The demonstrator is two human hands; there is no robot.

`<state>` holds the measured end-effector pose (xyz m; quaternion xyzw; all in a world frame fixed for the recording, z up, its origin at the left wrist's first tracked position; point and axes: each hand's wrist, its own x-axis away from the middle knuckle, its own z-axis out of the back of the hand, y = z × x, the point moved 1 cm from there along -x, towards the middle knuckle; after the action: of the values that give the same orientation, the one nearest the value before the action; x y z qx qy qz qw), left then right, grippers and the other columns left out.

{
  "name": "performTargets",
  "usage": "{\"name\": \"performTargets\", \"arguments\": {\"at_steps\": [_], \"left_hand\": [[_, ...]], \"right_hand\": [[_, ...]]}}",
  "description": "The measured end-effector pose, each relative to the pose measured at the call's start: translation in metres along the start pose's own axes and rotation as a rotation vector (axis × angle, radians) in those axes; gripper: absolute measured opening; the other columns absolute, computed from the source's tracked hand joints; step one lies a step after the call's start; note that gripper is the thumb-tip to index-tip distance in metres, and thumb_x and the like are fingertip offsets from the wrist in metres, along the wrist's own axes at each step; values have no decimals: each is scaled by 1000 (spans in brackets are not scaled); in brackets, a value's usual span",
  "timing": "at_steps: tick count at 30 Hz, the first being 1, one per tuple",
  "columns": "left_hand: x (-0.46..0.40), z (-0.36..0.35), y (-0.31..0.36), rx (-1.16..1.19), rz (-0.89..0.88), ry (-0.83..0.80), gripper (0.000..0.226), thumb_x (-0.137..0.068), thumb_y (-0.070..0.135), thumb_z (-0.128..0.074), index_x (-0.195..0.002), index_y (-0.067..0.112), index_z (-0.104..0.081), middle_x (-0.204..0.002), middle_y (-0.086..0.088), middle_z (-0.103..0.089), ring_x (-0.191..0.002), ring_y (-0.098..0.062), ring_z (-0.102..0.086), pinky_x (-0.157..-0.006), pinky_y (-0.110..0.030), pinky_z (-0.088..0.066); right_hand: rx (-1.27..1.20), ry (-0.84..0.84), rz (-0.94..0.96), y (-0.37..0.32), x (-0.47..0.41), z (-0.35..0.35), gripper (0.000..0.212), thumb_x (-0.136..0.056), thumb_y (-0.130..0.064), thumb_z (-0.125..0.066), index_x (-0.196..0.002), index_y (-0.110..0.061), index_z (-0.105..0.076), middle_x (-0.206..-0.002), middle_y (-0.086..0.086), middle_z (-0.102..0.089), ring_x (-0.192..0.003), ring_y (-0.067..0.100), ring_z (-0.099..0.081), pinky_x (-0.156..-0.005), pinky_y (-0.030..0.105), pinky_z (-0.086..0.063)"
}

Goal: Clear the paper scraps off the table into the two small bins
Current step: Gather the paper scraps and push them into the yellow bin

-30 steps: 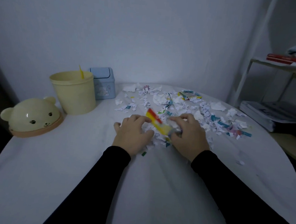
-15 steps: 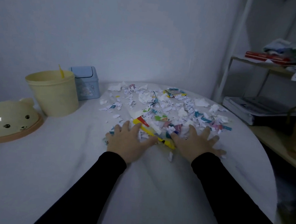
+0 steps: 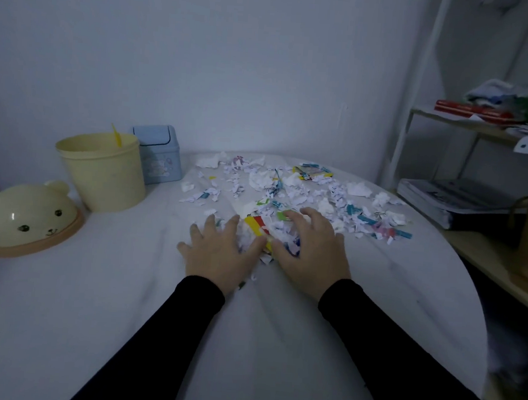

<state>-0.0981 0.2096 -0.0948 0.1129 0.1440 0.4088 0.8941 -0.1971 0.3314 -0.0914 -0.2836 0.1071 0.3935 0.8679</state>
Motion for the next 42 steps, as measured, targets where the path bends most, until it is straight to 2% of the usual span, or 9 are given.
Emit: {"name": "performTargets", "arguments": {"at_steps": [4,9,13,18,23,26,33,36,42], "left_hand": [[-3,-11,-4,-116,-87,-95,61,-90,65,-26,-146,42,-19,-158,-2,-16,-142,-29,-17,-109,-52,-16],[-8,-11,-6,-73,-139,-6,49,-91,52,-40,-135,32,-43,-142,-2,-40,-127,-28,-35,-103,-39,-27],[-16,-12,-9,9,-207,79,31,-95,35,-44,-112,13,-56,-118,-11,-51,-110,-32,-42,-92,-35,-35],[-18,-13,-9,25,-231,33,26,-99,24,-39,-118,10,-49,-118,-14,-50,-108,-33,-45,-88,-37,-36],[-16,-11,-9,106,-241,45,33,-94,12,-39,-125,20,-49,-112,-12,-52,-104,-34,-48,-85,-37,-37],[-18,-8,-12,182,-215,61,24,-93,13,-41,-111,14,-57,-105,-15,-53,-100,-36,-52,-84,-38,-42],[-15,-5,-17,110,-134,37,44,-80,63,-38,-94,25,-57,-100,3,-45,-103,-23,-43,-82,-36,-37],[-11,-10,-8,20,-105,66,51,-82,68,-41,-100,23,-56,-109,2,-45,-109,-23,-41,-88,-38,-36],[-13,-13,-3,-31,-246,119,25,-97,25,-36,-108,9,-51,-115,-12,-53,-105,-30,-47,-87,-33,-34]], "right_hand": [[123,-258,35,2,-10,-18,58,-88,-67,-34,-143,-45,-31,-159,-6,-5,-147,27,1,-112,58,-9],[169,-190,17,6,-20,-25,41,-90,-60,-40,-109,-27,-56,-126,-1,-50,-121,26,-43,-99,45,-33],[54,-107,7,5,-23,-22,20,-87,-37,-53,-84,-20,-44,-91,5,-54,-92,28,-48,-72,33,-37],[-124,-103,29,7,-21,-20,38,-84,-18,-57,-121,-23,-55,-90,1,-50,-86,21,-50,-72,23,-34],[-114,-91,22,9,-23,-22,26,-87,-21,-55,-112,-17,-61,-83,-3,-42,-95,26,-51,-72,24,-29],[-120,-78,38,9,-21,-21,8,-84,-27,-55,-90,-21,-55,-70,-10,-34,-83,23,-45,-67,27,-27],[-149,16,25,7,-18,-24,63,-81,-70,-36,-74,-10,-55,-73,1,-41,-72,21,-47,-63,30,-31],[-239,36,-23,9,-21,-25,50,-89,-53,-48,-71,-6,-57,-82,4,-41,-72,20,-49,-63,29,-34],[-212,40,-20,8,-23,-25,31,-84,-23,-55,-66,-22,-30,-68,-1,-35,-64,19,-37,-51,25,-26]]}}
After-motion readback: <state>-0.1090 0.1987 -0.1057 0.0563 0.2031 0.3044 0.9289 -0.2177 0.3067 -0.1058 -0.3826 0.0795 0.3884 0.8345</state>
